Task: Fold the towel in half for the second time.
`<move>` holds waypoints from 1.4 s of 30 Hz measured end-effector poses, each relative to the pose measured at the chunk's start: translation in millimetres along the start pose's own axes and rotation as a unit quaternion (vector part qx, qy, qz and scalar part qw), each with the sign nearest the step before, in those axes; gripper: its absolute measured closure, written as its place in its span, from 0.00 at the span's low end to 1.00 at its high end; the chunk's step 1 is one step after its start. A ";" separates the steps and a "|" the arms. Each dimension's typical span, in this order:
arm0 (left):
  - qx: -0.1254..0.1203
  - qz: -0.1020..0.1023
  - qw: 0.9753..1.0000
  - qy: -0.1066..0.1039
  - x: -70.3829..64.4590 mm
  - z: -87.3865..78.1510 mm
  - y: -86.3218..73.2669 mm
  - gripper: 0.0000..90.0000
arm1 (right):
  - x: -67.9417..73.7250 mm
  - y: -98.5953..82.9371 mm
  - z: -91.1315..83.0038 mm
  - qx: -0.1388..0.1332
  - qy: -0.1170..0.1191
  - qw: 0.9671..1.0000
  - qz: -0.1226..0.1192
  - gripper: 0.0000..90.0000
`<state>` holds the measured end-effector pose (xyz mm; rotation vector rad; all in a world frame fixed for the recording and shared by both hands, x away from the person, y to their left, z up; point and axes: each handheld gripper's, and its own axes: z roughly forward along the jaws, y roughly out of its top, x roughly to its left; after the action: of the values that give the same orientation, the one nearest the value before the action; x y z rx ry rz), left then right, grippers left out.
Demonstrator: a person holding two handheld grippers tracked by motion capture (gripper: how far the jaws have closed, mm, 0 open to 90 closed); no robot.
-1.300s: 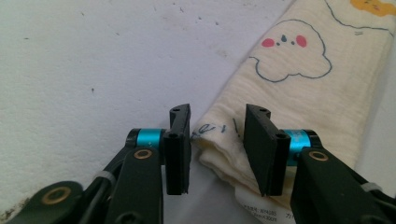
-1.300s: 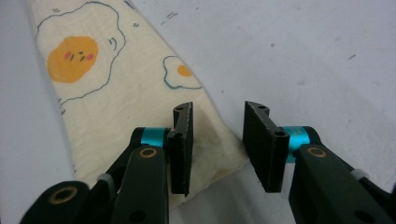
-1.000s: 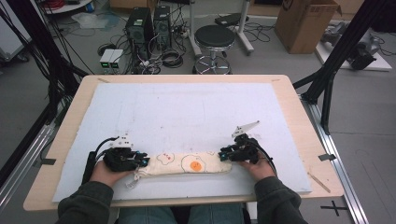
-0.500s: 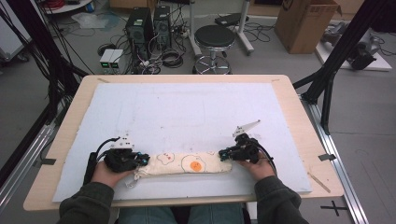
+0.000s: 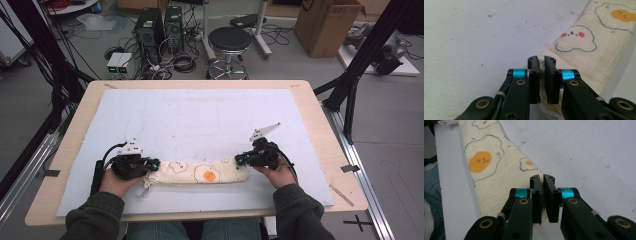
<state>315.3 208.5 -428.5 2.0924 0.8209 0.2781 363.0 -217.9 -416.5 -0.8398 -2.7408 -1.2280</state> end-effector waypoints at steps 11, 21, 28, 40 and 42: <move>-0.002 0.010 1.000 0.018 11.9 9.1 21.1 0.92 | -13.7 13.7 -4.6 0.005 -0.021 1.000 0.001 0.95; -0.008 -0.016 0.999 0.032 27.7 18.1 21.3 0.92 | -32.0 25.1 0.6 0.007 -0.038 0.999 0.011 0.95; -0.011 -0.021 0.999 0.039 35.4 20.2 29.6 0.92 | -42.9 34.4 0.9 0.002 -0.044 0.999 0.010 0.95; -0.014 -0.035 0.998 0.048 46.9 29.2 33.7 0.92 | -58.3 43.0 2.1 -0.007 -0.054 0.998 0.021 0.95; -0.016 -0.039 0.998 0.051 49.0 29.4 33.7 0.92 | -59.9 44.4 3.1 -0.004 -0.055 0.998 0.023 0.95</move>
<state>381.5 207.0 -424.7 2.0251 0.9506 0.3552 436.2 -219.3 -402.1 -0.9942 -2.7853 -1.2220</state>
